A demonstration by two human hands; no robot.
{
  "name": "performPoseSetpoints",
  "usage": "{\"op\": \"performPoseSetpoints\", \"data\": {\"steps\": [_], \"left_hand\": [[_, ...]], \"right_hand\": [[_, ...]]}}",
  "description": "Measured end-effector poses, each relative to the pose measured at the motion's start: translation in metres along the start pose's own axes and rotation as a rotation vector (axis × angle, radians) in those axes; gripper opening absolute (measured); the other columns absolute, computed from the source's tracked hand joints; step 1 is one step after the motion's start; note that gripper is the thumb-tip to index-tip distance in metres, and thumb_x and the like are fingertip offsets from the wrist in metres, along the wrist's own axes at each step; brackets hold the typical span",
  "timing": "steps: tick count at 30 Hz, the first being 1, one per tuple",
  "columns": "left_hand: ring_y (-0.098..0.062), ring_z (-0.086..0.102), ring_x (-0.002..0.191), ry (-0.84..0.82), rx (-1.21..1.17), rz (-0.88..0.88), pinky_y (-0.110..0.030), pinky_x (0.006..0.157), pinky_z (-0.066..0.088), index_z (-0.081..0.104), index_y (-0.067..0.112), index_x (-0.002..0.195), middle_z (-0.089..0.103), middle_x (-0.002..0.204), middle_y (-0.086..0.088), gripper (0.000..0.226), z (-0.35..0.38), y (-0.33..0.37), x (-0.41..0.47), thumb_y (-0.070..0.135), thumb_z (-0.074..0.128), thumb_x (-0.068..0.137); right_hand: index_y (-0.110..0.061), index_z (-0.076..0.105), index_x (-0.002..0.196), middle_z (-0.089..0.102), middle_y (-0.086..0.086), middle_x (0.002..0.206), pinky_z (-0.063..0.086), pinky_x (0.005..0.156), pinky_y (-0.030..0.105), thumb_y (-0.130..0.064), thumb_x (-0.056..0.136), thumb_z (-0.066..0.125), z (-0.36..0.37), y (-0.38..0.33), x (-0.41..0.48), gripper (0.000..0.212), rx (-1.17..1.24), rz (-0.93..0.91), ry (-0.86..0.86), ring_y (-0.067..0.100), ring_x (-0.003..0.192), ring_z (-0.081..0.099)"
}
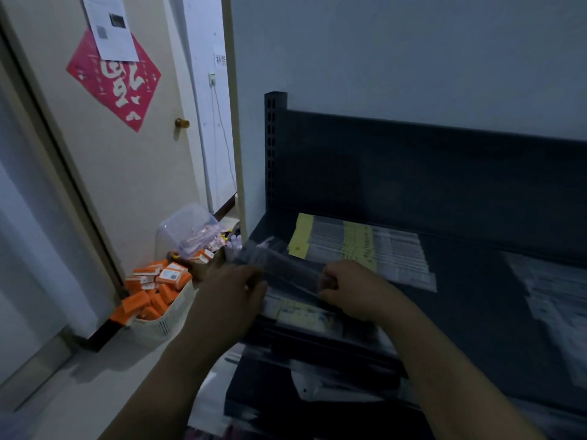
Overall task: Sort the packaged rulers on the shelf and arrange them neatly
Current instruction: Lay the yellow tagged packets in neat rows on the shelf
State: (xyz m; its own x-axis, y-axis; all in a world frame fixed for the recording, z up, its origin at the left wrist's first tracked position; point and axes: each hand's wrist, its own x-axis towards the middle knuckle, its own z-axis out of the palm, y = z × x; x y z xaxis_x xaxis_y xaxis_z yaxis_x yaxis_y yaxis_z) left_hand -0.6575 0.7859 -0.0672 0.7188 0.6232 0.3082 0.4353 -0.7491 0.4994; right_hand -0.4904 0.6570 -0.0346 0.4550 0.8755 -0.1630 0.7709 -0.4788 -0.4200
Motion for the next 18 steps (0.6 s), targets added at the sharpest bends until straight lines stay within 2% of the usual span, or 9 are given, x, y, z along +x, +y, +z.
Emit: {"op": "performPoseSetpoints", "data": {"steps": [4,6,9,12,14,16,18], "left_hand": [[-0.003,0.057,0.09,0.027,-0.165,-0.056,-0.017,0.074,0.042,0.064,0.019,0.116,0.066,0.106,0.005,0.027,-0.002,0.005,0.002,0.031,0.053,0.095],[-0.003,0.06,0.088,0.068,-0.286,-0.107,-0.016,0.071,0.043,0.064,0.019,0.114,0.067,0.103,0.005,0.03,-0.002,0.01,0.005,0.039,0.054,0.093],[-0.011,0.067,0.083,0.072,-0.588,-0.225,-0.023,0.068,0.053,0.065,0.015,0.097,0.069,0.09,0.003,0.027,-0.005,0.024,0.013,0.041,0.058,0.09],[-0.024,0.07,0.081,0.162,-0.81,-0.335,-0.041,0.075,0.059,0.063,0.009,0.089,0.069,0.087,-0.009,0.021,-0.013,0.028,0.018,0.029,0.06,0.092],[-0.025,0.07,0.079,0.204,-0.877,-0.377,-0.037,0.067,0.06,0.06,0.008,0.09,0.068,0.089,-0.012,0.015,-0.019,0.023,0.018,0.023,0.058,0.093],[-0.024,0.07,0.075,0.233,-0.907,-0.414,-0.029,0.06,0.059,0.058,0.008,0.092,0.067,0.09,-0.012,0.01,-0.024,0.014,0.016,0.017,0.055,0.095],[-0.023,0.07,0.072,0.256,-0.877,-0.442,-0.026,0.057,0.057,0.056,0.007,0.098,0.066,0.09,-0.01,0.008,-0.025,0.004,0.014,0.014,0.053,0.095]], "right_hand": [[-0.016,0.036,0.069,0.037,0.0,0.067,0.028,0.058,0.029,-0.026,0.1,0.041,-0.001,-0.005,-0.003,0.033,0.214,0.0,0.078,0.012,0.057,0.033],[-0.018,0.037,0.069,0.036,-0.001,0.068,0.029,0.06,0.03,-0.029,0.1,0.041,-0.001,-0.013,-0.007,0.033,0.35,-0.038,0.1,0.013,0.059,0.034],[-0.016,0.043,0.073,0.04,0.001,0.07,0.032,0.061,0.031,-0.034,0.099,0.043,0.0,-0.028,-0.011,0.032,0.425,-0.102,0.052,0.015,0.063,0.037],[-0.009,0.057,0.09,0.058,0.008,0.083,0.042,0.066,0.034,-0.037,0.098,0.044,0.0,-0.026,-0.008,0.032,0.301,-0.086,0.103,0.017,0.069,0.049],[-0.011,0.058,0.096,0.06,0.006,0.091,0.047,0.072,0.034,-0.038,0.096,0.049,-0.001,-0.013,-0.006,0.028,0.079,-0.001,0.208,0.017,0.077,0.055],[-0.01,0.059,0.099,0.061,0.006,0.096,0.049,0.071,0.034,-0.037,0.092,0.056,-0.001,-0.005,-0.008,0.028,-0.153,0.075,0.213,0.02,0.083,0.058],[-0.004,0.061,0.108,0.064,0.013,0.104,0.053,0.076,0.038,-0.031,0.092,0.057,-0.001,-0.003,-0.006,0.032,-0.157,0.113,0.141,0.026,0.09,0.062]]}}
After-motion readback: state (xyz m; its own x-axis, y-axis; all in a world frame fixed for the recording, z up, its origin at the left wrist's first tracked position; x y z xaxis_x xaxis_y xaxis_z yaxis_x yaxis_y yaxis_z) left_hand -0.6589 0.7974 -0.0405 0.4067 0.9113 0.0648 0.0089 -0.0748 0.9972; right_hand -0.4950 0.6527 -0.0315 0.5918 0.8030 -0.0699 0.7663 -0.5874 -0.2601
